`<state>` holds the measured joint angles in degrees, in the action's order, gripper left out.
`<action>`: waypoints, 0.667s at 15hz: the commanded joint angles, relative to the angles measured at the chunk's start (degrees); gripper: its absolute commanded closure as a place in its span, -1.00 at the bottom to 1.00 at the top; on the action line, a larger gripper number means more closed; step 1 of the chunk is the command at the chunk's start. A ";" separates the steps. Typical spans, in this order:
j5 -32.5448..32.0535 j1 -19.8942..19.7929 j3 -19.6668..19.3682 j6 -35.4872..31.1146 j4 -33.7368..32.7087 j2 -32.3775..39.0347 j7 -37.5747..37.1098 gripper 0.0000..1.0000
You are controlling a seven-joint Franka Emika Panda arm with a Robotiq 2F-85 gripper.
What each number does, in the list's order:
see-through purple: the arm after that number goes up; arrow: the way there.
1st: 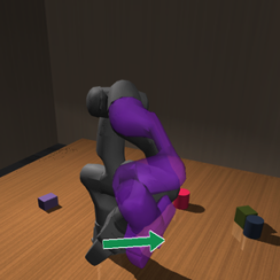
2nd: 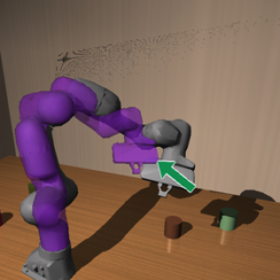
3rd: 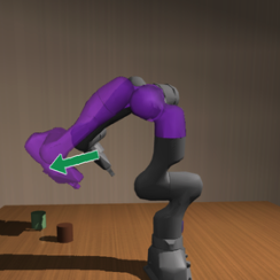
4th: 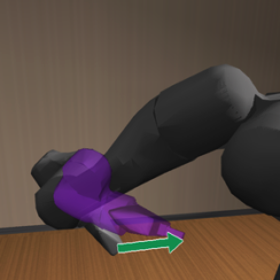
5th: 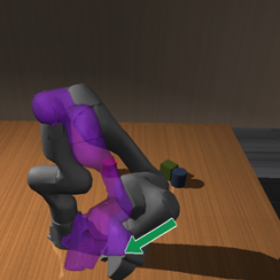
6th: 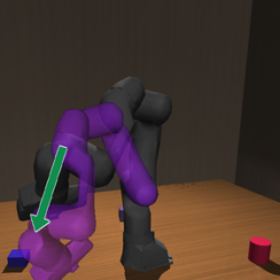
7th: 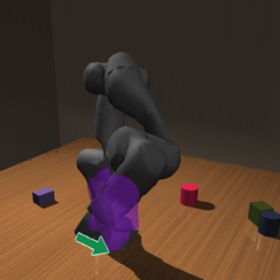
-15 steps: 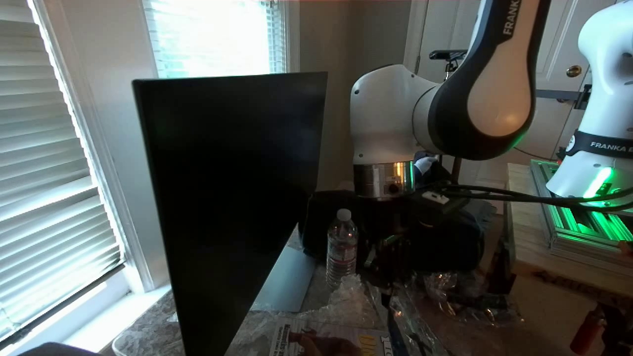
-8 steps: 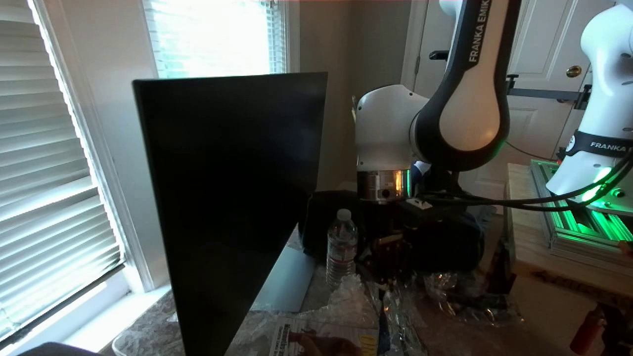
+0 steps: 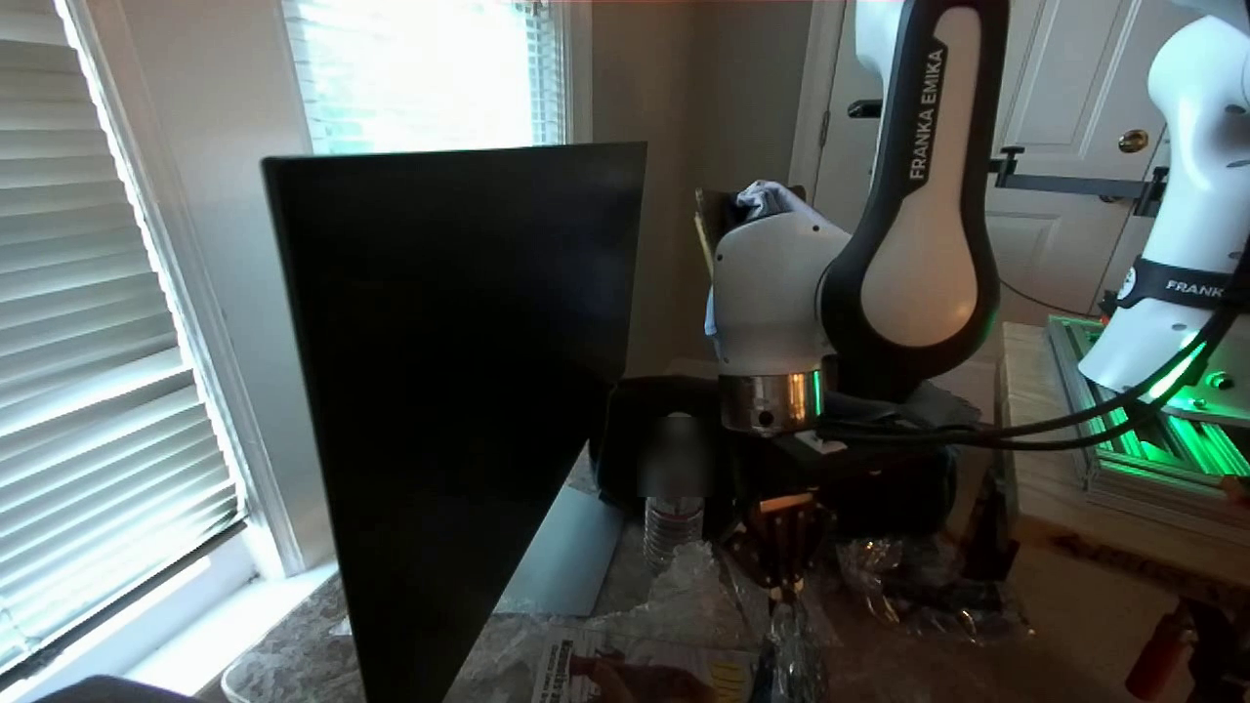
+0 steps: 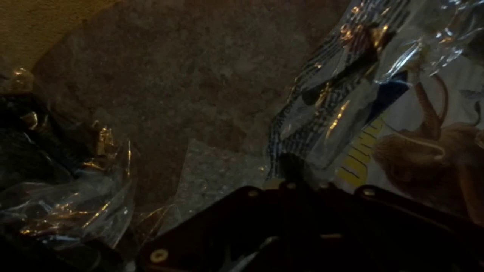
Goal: Bring the plastic with the cable closer to the tv
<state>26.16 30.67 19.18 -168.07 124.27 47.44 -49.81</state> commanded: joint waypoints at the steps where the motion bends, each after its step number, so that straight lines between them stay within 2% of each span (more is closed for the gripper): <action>1: 1.69 1.07 0.11 -2.19 -0.30 1.26 -4.26 1.00; 5: 1.28 1.96 -0.53 -2.46 -0.14 1.45 -8.96 1.00; 6: 0.54 3.12 -1.49 -1.73 -0.18 1.24 -10.18 0.94; 7: -0.47 4.07 -2.23 -0.85 -0.15 0.96 -10.52 0.46; 9: -1.89 8.54 -5.45 -1.92 0.52 -0.28 -12.52 0.39; 10: -2.80 12.24 -8.35 -1.80 1.12 -1.42 -14.13 0.27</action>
<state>25.71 35.08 16.15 -169.11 124.25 48.52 -58.94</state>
